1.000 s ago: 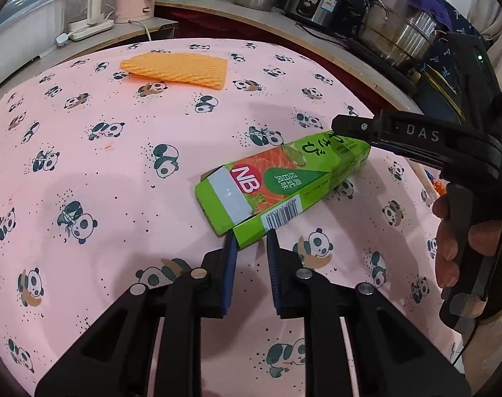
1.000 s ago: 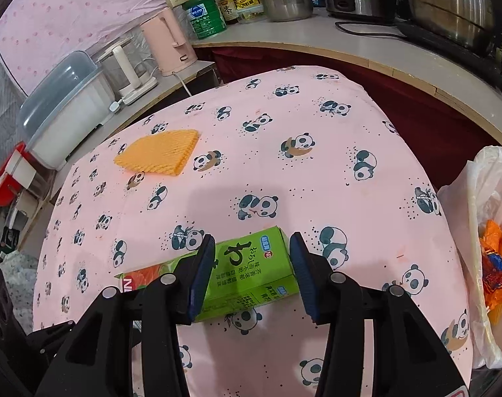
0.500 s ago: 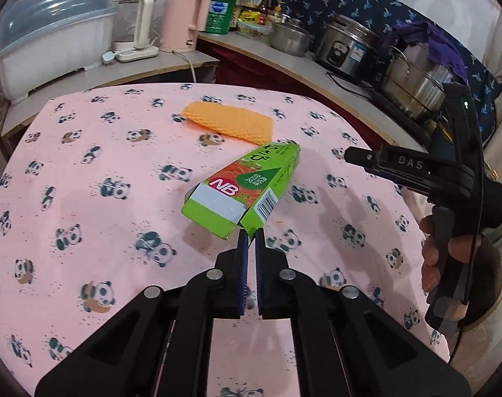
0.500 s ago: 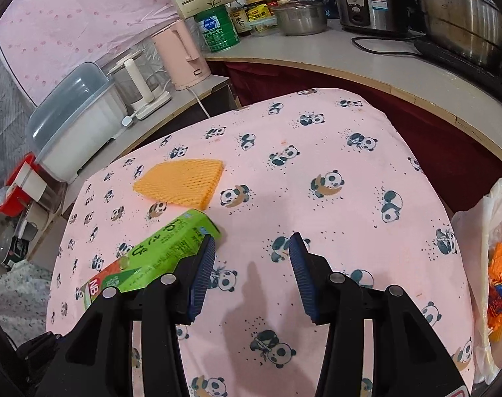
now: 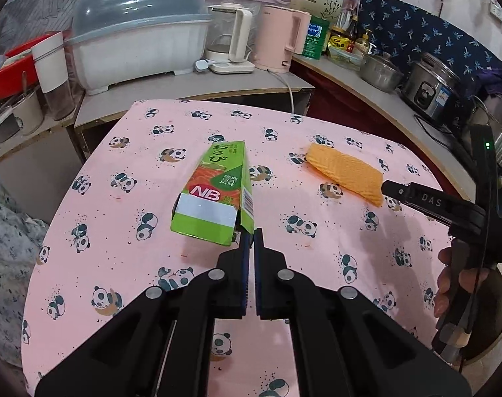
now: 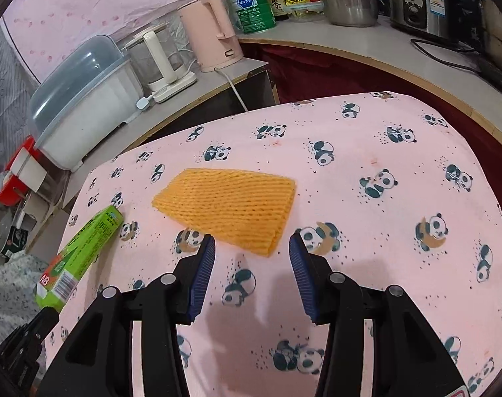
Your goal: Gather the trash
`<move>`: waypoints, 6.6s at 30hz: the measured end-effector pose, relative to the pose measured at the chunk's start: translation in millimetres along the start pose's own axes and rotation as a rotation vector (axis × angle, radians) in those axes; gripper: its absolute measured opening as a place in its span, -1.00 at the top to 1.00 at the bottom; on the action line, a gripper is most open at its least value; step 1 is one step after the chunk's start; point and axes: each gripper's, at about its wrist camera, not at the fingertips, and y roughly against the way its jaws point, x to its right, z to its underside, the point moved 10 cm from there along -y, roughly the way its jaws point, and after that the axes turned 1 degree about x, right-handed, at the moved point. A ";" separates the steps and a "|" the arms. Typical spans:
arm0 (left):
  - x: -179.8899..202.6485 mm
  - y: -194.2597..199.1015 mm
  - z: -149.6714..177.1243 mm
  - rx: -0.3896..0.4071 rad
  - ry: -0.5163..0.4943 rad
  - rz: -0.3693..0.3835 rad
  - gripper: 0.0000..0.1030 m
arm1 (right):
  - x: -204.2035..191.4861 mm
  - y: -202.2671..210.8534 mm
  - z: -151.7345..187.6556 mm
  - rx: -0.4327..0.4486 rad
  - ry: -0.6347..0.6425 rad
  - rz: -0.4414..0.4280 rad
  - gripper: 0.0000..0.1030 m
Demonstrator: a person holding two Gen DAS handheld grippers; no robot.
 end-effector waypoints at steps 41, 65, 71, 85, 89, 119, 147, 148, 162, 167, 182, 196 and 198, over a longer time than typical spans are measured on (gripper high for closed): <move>235.0 72.8 43.7 0.016 -0.266 0.252 0.97 | 114.8 189.0 67.2 0.168 -0.123 0.085 0.77; 466.7 165.8 79.0 0.080 -0.523 0.541 0.98 | 326.5 316.5 122.4 0.310 -0.420 0.279 0.77; 493.1 162.6 82.0 0.068 -0.543 0.556 0.98 | 352.6 318.2 134.9 0.304 -0.461 0.315 0.77; 496.5 138.4 85.0 0.031 -0.485 0.529 0.15 | 351.3 314.6 129.4 0.289 -0.448 0.296 0.50; 492.7 140.7 81.3 0.046 -0.488 0.515 0.11 | 346.2 323.6 125.9 0.311 -0.442 0.300 0.24; 429.8 142.5 82.3 0.053 -0.464 0.387 -0.42 | 295.5 357.6 131.1 0.310 -0.318 0.355 -0.31; 368.6 125.6 115.2 0.031 -0.462 0.240 -0.84 | 281.2 354.6 178.2 0.222 -0.226 0.464 -0.87; 367.1 125.6 116.5 0.030 -0.460 0.237 -0.84 | 281.0 354.9 179.5 0.220 -0.221 0.472 -0.87; 365.7 127.3 137.8 0.004 -0.480 0.224 -0.84 | 280.7 357.8 193.5 0.206 -0.204 0.502 -0.87; 368.4 127.7 141.9 0.007 -0.492 0.219 -0.84 | 282.2 358.0 197.6 0.201 -0.207 0.507 -0.87; 368.7 125.1 146.5 0.008 -0.500 0.210 -0.84 | 287.2 356.9 202.0 0.201 -0.220 0.505 -0.87; 363.8 123.8 149.8 -0.001 -0.492 0.192 -0.84 | 284.7 354.0 205.0 0.194 -0.214 0.501 -0.87; 363.1 123.8 149.5 -0.001 -0.489 0.188 -0.84 | 283.4 353.4 205.8 0.194 -0.213 0.500 -0.87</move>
